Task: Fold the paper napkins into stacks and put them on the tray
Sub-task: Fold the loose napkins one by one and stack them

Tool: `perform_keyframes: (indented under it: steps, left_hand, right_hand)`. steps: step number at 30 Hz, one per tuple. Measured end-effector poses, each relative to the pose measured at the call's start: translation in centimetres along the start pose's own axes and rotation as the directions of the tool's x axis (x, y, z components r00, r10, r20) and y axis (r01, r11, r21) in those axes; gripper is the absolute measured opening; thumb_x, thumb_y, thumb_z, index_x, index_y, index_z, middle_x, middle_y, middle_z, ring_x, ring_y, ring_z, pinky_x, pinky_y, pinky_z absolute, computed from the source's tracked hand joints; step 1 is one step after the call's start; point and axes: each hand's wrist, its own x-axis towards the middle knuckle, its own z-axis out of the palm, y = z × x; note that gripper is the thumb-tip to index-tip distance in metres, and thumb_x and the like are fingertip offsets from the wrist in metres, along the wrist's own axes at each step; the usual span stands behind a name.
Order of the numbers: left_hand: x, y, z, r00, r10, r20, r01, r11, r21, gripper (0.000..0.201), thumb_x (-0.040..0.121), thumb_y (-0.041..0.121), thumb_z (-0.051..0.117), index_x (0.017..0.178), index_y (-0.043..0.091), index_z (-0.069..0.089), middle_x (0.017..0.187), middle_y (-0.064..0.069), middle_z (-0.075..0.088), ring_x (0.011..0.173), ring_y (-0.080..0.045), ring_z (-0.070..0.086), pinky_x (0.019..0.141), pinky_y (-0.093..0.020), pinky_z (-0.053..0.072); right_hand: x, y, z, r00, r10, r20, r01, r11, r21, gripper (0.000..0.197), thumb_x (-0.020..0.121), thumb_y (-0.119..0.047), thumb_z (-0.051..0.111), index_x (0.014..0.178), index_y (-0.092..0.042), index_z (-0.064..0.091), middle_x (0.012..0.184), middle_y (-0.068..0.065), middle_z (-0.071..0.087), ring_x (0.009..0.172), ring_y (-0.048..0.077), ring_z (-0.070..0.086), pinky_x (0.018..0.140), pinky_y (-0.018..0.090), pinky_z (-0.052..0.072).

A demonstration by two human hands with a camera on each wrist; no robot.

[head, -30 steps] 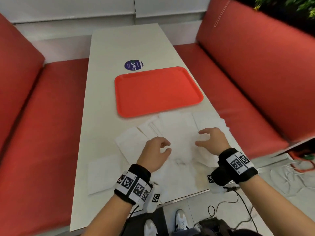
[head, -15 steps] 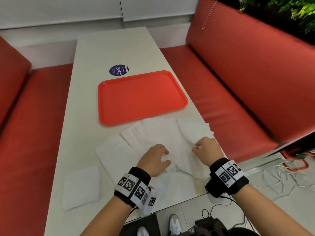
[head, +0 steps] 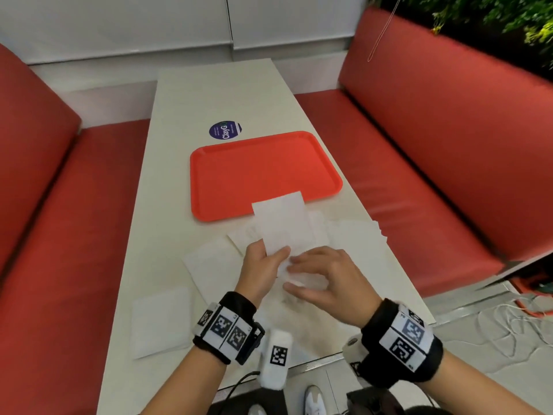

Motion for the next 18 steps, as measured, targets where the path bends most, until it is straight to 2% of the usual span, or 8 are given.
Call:
perform_keyframes:
  steps: [2,4,7,9,11,13,15,18]
  left_hand:
    - [-0.7,0.5,-1.3,1.0,0.025,-0.017,-0.026,0.999,-0.046,0.021,0.094,-0.002,0.055,0.102,0.011,0.07,0.1,-0.005,0.075,0.094,-0.021,0.072,0.081,-0.036,0.059]
    - [-1.4,1.1,-2.9,0.999,0.047,-0.023,-0.048,0.996,-0.073,0.022,0.095,-0.001,0.055,0.108,0.011,0.067,0.104,-0.004,0.074,0.097,-0.02,0.071,0.08,-0.035,0.059]
    - [-2.5,1.9,-4.9,0.995,0.093,-0.028,-0.095,0.992,-0.083,0.021,0.094,0.004,0.059,0.112,0.008,0.067,0.111,-0.008,0.073,0.106,-0.027,0.069,0.089,-0.045,0.056]
    - [-3.2,2.6,-5.8,0.993,0.116,-0.029,-0.118,0.99,-0.075,0.019,0.092,0.004,0.061,0.109,0.007,0.069,0.111,-0.009,0.073,0.105,-0.03,0.068,0.092,-0.046,0.054]
    - [-4.0,3.3,-6.4,0.988,0.152,-0.033,-0.154,0.987,-0.055,0.019,0.089,0.005,0.065,0.107,0.004,0.07,0.108,-0.01,0.074,0.102,-0.031,0.07,0.09,-0.047,0.055]
    - [-4.6,3.7,-7.0,0.984,0.164,-0.066,-0.166,0.985,-0.034,0.02,0.087,0.005,0.068,0.107,0.004,0.07,0.102,-0.011,0.076,0.096,-0.031,0.072,0.086,-0.046,0.058]
    - [-5.1,3.8,-7.8,0.984,0.149,-0.093,-0.152,0.988,-0.028,0.025,0.085,0.007,0.071,0.11,0.005,0.069,0.094,-0.014,0.076,0.088,-0.031,0.073,0.078,-0.043,0.06]
    - [-5.7,3.5,-9.0,0.984,0.129,-0.122,-0.137,0.989,-0.063,0.022,0.087,0.008,0.069,0.109,0.009,0.07,0.088,-0.017,0.076,0.081,-0.027,0.074,0.067,-0.032,0.059]
  right_hand:
    - [0.6,0.4,-0.3,0.987,0.044,-0.154,-0.026,0.992,0.12,0.042,0.079,-0.064,0.06,0.105,-0.034,0.074,0.119,-0.017,0.067,0.113,0.002,0.055,0.097,0.026,0.042]
    - [1.4,0.4,-0.8,0.949,0.158,-0.274,-0.085,0.962,0.261,0.035,0.082,-0.054,0.067,0.11,-0.033,0.07,0.117,-0.018,0.065,0.107,0.0,0.057,0.089,0.019,0.046]
    - [3.1,-0.5,-1.3,0.929,0.32,-0.185,-0.182,0.832,0.524,0.035,0.089,-0.034,0.068,0.122,-0.026,0.063,0.105,-0.009,0.067,0.087,0.003,0.063,0.076,0.018,0.049]
    - [3.9,-1.3,-1.4,0.951,0.299,-0.081,-0.18,0.747,0.64,0.029,0.091,-0.023,0.066,0.119,-0.014,0.066,0.084,0.001,0.07,0.068,0.009,0.063,0.068,0.021,0.048]
    - [4.2,-2.3,-1.0,0.966,0.257,-0.011,-0.17,0.67,0.723,0.021,0.089,-0.011,0.068,0.108,-0.001,0.07,0.071,0.009,0.064,0.055,0.01,0.055,0.06,0.021,0.045]
    - [4.4,-3.1,-0.3,0.968,0.251,0.01,-0.165,0.608,0.777,0.018,0.087,-0.005,0.07,0.102,0.005,0.071,0.072,0.015,0.064,0.054,0.013,0.051,0.056,0.021,0.044]
    - [4.5,-3.6,0.3,0.959,0.283,0.005,-0.164,0.54,0.825,0.016,0.086,-0.005,0.07,0.099,0.005,0.072,0.072,0.013,0.068,0.054,0.015,0.053,0.056,0.023,0.044]
    - [4.5,-4.2,0.7,0.95,0.313,0.022,-0.171,0.457,0.873,0.02,0.087,-0.006,0.068,0.105,0.004,0.07,0.076,0.015,0.071,0.056,0.016,0.059,0.058,0.025,0.048]
